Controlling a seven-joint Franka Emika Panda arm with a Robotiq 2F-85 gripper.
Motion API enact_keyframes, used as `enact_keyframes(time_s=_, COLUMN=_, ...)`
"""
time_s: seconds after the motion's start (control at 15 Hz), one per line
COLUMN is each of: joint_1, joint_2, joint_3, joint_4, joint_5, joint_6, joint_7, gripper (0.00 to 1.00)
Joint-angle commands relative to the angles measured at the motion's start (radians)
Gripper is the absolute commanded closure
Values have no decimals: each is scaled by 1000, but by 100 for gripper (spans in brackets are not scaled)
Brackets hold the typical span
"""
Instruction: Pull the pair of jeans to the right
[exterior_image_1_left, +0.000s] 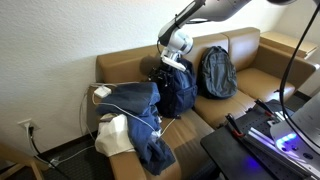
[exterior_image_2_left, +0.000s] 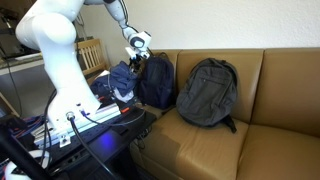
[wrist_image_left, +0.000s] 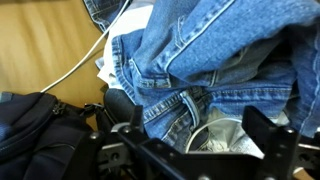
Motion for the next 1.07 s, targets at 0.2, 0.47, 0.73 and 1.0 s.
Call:
enact_keyframes(time_s=0.2, joint_1=-69, joint_2=320, joint_3=53, joint_4=417, joint_5=-150, joint_6=-424, joint_7=9, gripper=0)
enact_keyframes(time_s=0.47, joint_1=-57, joint_2=446, joint_3=72, joint_4=633, joint_5=-213, joint_6=-683, joint_7=39, gripper=0)
enact_keyframes(time_s=0.73, joint_1=-38, joint_2=403, joint_3=51, joint_4=651, joint_5=-236, joint_6=-739, joint_7=94, gripper=0)
enact_keyframes(time_s=1.0, joint_1=-10, joint_2=459, joint_3=50, joint_4=752, joint_5=-249, joint_6=-779, joint_7=138, gripper=0)
